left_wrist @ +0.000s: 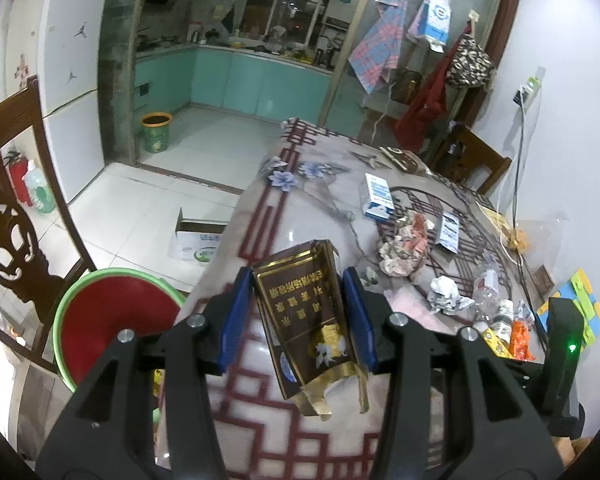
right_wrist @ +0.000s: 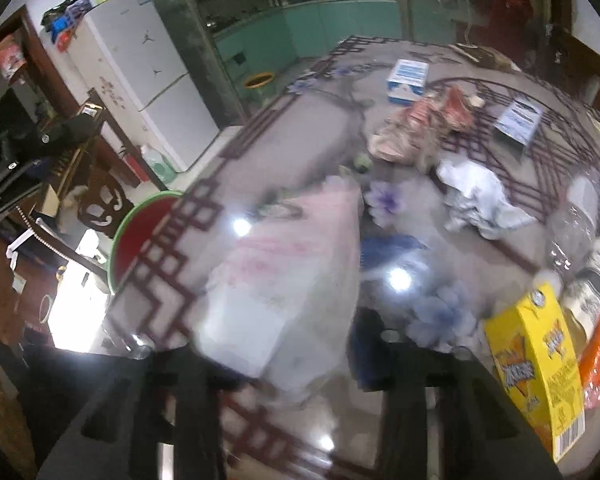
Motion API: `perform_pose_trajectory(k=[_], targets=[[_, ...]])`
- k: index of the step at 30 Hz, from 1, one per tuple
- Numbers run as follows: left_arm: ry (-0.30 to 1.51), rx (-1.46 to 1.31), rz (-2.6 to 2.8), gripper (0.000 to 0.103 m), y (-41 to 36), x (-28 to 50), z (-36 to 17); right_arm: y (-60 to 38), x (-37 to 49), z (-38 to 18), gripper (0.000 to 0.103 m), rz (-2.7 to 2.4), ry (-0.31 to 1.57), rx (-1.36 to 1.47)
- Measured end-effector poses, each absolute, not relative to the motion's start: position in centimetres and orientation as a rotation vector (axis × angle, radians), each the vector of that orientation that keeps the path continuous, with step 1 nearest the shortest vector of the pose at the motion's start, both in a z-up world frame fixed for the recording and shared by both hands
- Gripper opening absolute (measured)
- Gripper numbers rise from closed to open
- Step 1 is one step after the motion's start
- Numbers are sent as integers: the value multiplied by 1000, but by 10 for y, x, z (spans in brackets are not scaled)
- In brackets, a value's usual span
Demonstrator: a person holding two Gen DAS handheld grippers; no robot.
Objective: Collect trash
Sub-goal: 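Carry the carton and cigarette box from the table toward the red bucket, then open the left tool over the bucket while the right tool releases the carton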
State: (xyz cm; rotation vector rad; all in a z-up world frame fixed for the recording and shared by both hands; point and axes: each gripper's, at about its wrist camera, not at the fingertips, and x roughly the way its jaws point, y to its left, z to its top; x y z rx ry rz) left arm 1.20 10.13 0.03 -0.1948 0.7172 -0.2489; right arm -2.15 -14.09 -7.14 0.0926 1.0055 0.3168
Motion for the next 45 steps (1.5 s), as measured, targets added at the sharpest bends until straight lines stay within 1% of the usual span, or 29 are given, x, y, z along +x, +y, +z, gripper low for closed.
perform_pose_trajectory(k=[9, 26, 35, 45], targets=[[716, -282, -189, 45, 147, 13, 1, -113, -4, -66, 23, 364, 984, 76], [738, -330, -41, 45, 213, 10, -19, -34, 35, -22, 23, 532, 872, 72], [718, -372, 47, 45, 248, 4, -20, 3, 44, -27, 23, 599, 879, 70], [739, -394, 79, 45, 265, 1, -30, 46, 46, -43, 23, 678, 913, 7]])
